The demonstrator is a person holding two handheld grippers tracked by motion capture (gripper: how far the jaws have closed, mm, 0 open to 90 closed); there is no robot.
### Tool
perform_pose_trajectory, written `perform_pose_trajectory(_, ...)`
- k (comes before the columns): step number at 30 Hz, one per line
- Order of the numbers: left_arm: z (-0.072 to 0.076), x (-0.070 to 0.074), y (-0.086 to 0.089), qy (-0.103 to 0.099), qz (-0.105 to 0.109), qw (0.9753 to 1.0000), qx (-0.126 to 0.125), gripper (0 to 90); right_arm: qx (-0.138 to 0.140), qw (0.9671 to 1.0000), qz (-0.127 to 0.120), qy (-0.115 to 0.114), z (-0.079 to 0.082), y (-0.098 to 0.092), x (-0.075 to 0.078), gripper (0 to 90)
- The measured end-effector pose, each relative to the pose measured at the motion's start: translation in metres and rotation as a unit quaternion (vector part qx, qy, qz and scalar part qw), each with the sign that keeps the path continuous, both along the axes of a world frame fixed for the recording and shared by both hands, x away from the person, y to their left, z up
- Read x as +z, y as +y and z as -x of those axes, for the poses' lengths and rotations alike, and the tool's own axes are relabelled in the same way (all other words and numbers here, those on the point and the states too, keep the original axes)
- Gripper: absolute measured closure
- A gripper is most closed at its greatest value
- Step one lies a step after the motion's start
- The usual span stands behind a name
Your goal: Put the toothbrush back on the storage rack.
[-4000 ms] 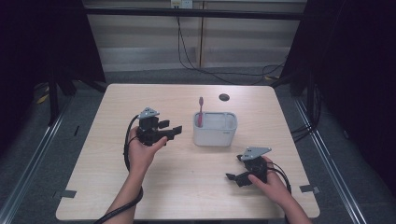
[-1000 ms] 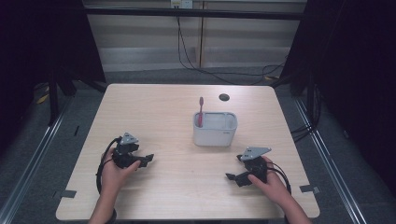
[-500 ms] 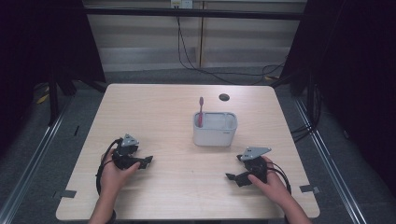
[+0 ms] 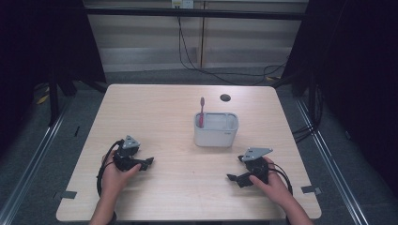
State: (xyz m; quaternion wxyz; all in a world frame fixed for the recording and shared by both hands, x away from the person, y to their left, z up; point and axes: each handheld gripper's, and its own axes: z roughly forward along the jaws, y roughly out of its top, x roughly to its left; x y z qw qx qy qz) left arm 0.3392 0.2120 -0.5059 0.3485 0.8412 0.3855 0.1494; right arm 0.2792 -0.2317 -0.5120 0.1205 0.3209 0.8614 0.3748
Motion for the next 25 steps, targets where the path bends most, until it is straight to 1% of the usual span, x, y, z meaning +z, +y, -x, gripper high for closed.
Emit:
perform_pose_trajectory(1,0.0002,-0.0014,-0.0004,-0.004,0.005,1.0,0.001,20.0,0.0,1.0,0.0,0.0,0.0,0.0,0.0,11.8)
perform_pose_trajectory(4,0.0003,-0.0031,-0.0006,-0.011,0.007,0.9999,-0.002,17.3,0.0,1.0,0.0,0.0,0.0001,0.0,0.0,11.8)
perform_pose_trajectory(6,0.0002,-0.0037,-0.0007,-0.013,0.008,0.9999,-0.004,15.5,0.0,1.0,0.0,0.0,0.0,0.0,0.0,11.8)
perform_pose_trajectory(25,0.0,-0.0038,-0.0006,-0.012,0.008,0.9999,-0.004,15.2,-0.001,1.0,0.0,0.001,0.0002,0.0001,0.0,11.8)
